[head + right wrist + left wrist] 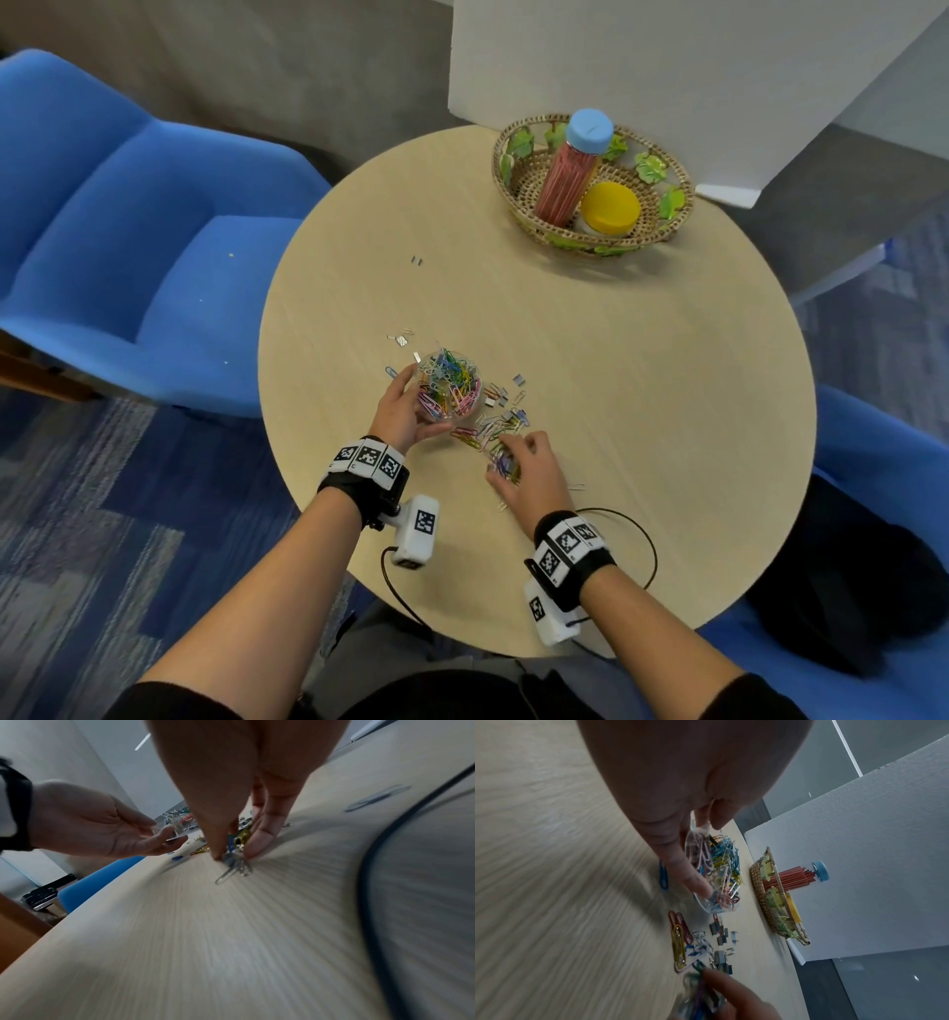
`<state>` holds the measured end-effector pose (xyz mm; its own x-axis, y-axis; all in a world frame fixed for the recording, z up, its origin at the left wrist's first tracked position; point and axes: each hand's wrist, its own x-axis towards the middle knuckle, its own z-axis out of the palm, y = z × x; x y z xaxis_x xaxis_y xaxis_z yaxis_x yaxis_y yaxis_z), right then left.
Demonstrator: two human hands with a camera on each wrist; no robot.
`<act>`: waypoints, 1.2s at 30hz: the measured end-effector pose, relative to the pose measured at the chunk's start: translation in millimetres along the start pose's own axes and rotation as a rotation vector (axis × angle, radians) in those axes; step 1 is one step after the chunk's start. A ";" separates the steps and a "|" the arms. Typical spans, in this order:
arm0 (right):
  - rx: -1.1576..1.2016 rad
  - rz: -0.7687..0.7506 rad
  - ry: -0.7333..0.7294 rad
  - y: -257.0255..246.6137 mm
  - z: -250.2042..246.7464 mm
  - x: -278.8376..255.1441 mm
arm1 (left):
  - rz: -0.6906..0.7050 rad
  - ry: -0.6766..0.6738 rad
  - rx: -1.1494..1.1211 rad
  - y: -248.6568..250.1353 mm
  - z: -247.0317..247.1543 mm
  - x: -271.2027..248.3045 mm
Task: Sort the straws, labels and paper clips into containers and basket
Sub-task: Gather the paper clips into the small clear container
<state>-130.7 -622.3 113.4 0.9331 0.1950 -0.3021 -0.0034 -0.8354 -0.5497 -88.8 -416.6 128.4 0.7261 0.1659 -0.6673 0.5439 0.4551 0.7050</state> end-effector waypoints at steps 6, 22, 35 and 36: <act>-0.053 -0.007 0.062 -8.1 -6.9 32.2 | 0.010 0.002 0.013 1.9 -3.9 -2.5; 0.720 0.125 -0.253 -54.6 -71.2 89.0 | 0.014 -0.082 0.092 0.1 17.4 -1.3; 0.072 -0.176 0.012 -116.3 -60.6 217.4 | 0.167 0.136 -0.067 55.1 -35.7 38.4; 0.007 -0.197 -0.033 -118.8 -54.1 228.9 | 0.179 0.164 -0.083 59.4 -44.1 40.0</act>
<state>102.8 -506.3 151.6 0.9036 0.3714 -0.2135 0.1757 -0.7757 -0.6062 -45.9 -344.3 133.0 0.7259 0.3870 -0.5686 0.3719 0.4746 0.7978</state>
